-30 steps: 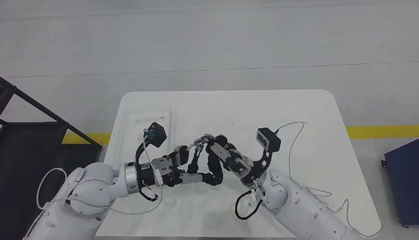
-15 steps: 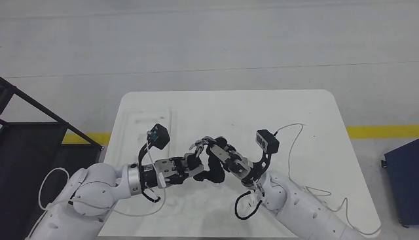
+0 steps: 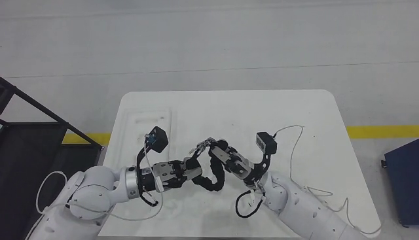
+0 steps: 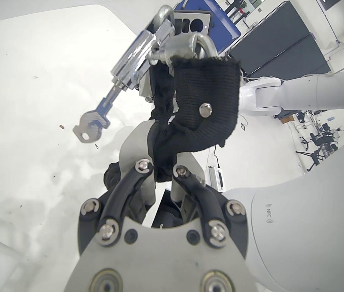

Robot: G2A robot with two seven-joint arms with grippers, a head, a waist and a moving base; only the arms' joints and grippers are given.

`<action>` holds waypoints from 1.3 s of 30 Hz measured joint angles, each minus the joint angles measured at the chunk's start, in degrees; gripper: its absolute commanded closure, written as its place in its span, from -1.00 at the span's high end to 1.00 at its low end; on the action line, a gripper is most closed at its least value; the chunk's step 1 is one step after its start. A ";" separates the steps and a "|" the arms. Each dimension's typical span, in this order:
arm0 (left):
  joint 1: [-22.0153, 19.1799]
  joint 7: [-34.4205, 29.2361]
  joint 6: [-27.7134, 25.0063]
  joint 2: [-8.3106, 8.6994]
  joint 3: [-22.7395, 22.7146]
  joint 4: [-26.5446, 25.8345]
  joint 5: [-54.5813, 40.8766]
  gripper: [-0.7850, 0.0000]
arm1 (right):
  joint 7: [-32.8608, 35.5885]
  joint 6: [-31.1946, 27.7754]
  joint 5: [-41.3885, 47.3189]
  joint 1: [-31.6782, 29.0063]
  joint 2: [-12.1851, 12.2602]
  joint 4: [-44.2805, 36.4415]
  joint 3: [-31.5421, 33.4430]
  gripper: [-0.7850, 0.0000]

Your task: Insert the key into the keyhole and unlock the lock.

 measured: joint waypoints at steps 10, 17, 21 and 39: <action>0.37 0.05 -0.15 0.04 -0.87 0.13 -0.45 -1.00 | 2.86 0.00 2.09 -0.47 0.02 2.93 -0.87 -1.00; 0.74 0.28 -0.30 0.08 -1.72 0.20 0.00 -1.00 | 4.65 0.00 1.79 -0.69 -0.09 7.34 -0.26 -1.00; 0.42 -1.05 0.63 0.15 -1.66 1.62 0.91 -1.00 | 3.36 0.00 0.79 -1.42 0.16 10.16 1.73 -1.00; -16.35 -22.34 11.76 -1.48 17.24 17.53 -0.31 -1.00 | 5.62 0.00 -6.56 -6.15 4.05 12.66 13.76 -1.00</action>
